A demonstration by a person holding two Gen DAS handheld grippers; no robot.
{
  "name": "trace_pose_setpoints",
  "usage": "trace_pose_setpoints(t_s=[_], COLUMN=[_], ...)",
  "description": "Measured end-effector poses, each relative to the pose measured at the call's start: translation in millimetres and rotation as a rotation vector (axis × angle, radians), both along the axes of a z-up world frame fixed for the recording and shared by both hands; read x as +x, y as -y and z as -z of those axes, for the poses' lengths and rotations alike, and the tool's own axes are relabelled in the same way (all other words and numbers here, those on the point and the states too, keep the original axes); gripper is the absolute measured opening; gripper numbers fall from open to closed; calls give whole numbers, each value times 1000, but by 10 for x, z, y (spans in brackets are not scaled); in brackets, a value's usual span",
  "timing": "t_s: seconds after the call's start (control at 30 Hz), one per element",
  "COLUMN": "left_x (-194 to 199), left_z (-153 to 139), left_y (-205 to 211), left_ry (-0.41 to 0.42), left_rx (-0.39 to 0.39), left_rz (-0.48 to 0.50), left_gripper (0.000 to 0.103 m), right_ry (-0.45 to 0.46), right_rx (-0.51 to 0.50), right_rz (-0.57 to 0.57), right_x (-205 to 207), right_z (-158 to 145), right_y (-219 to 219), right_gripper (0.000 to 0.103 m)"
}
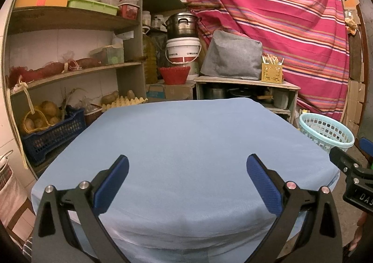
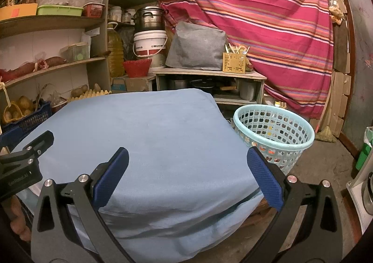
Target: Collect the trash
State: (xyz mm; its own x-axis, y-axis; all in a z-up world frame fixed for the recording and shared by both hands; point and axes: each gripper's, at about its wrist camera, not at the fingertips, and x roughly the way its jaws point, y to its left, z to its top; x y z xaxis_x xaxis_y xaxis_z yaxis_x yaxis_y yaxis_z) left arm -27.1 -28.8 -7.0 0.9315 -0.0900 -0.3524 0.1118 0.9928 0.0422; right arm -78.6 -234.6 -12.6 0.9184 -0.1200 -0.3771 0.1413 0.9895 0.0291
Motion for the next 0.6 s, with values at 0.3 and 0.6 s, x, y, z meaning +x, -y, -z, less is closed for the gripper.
trace_pose_setpoints(t_s=[0.3,0.6], left_x=[4,6], left_z=[4,-2], left_y=[-17,-46], left_ry=[1,0], left_rx=[0,-1], left_rz=[1,3], left_gripper=[99,99], right_ry=[1,0], right_rx=[-2,-3], right_rz=[0,-1], right_x=[-2,-1], right_z=[0,7], right_y=[5,12], right_gripper=[99,99])
